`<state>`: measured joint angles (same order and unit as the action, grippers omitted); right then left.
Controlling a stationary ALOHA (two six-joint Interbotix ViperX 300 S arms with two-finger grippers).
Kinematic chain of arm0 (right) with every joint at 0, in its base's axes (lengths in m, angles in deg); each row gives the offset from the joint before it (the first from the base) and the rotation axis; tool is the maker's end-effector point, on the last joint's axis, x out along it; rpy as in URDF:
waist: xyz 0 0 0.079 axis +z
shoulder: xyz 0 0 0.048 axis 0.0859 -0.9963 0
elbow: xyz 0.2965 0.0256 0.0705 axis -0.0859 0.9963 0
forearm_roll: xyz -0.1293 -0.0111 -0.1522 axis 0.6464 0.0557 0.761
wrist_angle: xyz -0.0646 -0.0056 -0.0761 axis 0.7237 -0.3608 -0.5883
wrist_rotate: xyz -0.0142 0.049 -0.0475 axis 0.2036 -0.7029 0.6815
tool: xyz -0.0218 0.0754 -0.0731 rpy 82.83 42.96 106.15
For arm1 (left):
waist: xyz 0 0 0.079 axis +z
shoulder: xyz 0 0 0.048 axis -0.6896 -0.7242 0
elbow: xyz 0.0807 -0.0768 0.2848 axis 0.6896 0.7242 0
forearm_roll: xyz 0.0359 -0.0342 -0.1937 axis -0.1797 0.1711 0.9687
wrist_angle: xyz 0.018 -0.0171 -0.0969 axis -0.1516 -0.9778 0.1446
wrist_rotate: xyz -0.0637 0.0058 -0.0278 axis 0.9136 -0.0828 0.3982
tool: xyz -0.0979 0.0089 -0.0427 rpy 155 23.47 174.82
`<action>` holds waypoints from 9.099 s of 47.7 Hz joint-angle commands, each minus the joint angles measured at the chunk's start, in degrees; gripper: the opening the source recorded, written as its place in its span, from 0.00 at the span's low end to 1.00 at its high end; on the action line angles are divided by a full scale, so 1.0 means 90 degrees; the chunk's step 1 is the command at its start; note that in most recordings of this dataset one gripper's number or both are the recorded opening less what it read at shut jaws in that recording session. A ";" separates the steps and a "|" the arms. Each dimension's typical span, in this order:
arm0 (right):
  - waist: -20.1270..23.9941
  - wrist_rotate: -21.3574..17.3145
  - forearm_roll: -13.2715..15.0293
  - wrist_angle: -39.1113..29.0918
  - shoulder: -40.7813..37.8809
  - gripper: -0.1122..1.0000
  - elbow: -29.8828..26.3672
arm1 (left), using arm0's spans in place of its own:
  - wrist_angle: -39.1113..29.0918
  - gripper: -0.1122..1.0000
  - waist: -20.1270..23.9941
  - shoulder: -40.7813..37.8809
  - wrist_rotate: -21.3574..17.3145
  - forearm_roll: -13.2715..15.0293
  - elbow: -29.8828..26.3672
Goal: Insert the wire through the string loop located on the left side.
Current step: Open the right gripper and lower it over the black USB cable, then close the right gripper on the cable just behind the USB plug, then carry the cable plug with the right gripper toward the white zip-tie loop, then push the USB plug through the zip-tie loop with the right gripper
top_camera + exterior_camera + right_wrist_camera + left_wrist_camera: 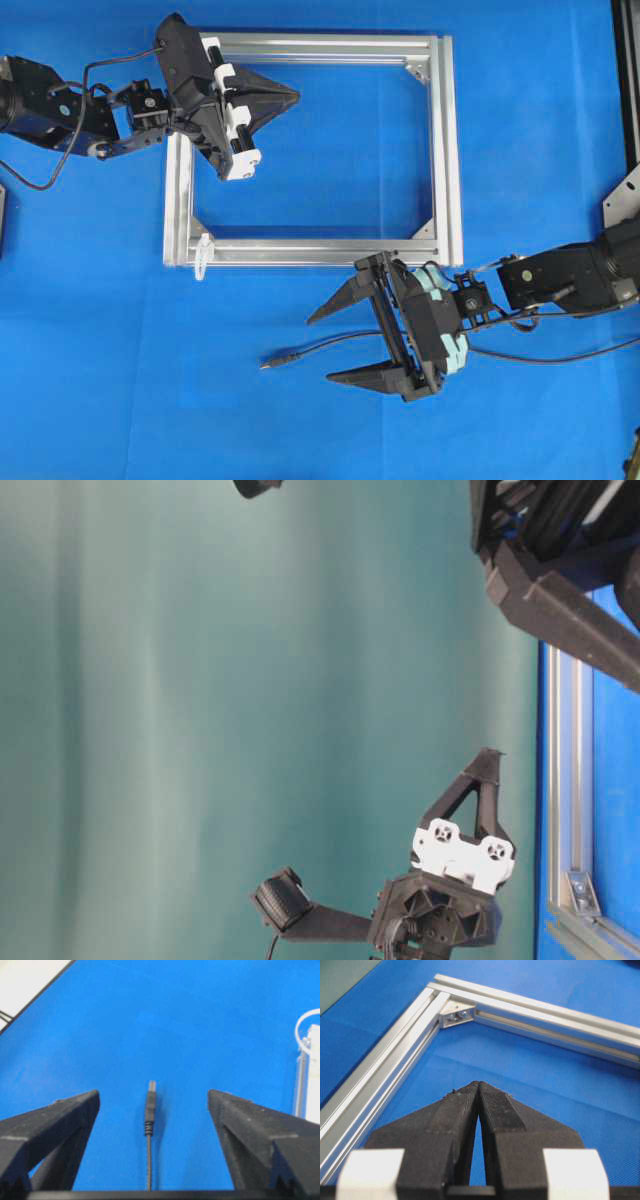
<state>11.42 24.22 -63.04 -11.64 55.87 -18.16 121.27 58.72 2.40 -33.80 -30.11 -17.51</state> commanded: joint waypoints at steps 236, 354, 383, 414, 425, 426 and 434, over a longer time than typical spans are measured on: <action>-0.0820 0.0186 -0.0684 -0.2256 0.0479 0.06 -0.0859 | -0.0273 0.10 0.0020 0.0205 0.0020 -0.0020 0.0010; -0.1445 0.0195 -0.0684 -0.2256 -0.0449 0.06 -0.1807 | -0.0273 0.10 0.0020 0.0264 0.0020 -0.0020 0.0078; -0.1445 0.0195 -0.0684 -0.2266 -0.0449 0.06 -0.1797 | -0.0283 0.10 0.0020 0.0254 0.0029 -0.0020 0.0078; -0.1445 0.0195 -0.0684 -0.2314 -0.0449 0.06 -0.1807 | -0.0273 0.10 0.0020 0.0254 0.0020 -0.0020 0.0078; -0.1445 0.0195 -0.0684 -0.2314 -0.0449 0.06 -0.1816 | -0.0273 0.10 0.0029 0.0264 0.0020 -0.0020 0.0107; -0.1445 0.0195 -0.0684 -0.2305 -0.0449 0.06 -0.1816 | -0.0273 0.10 0.0029 0.0273 0.0020 -0.0020 0.0117; -0.1445 0.0195 -0.0684 -0.2305 -0.0449 0.06 -0.1816 | -0.0273 0.10 0.0020 0.0273 0.0020 -0.0020 0.0117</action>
<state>-1.50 25.89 -69.19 -32.65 50.77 -33.27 118.46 58.81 3.02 -33.54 -30.11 -16.01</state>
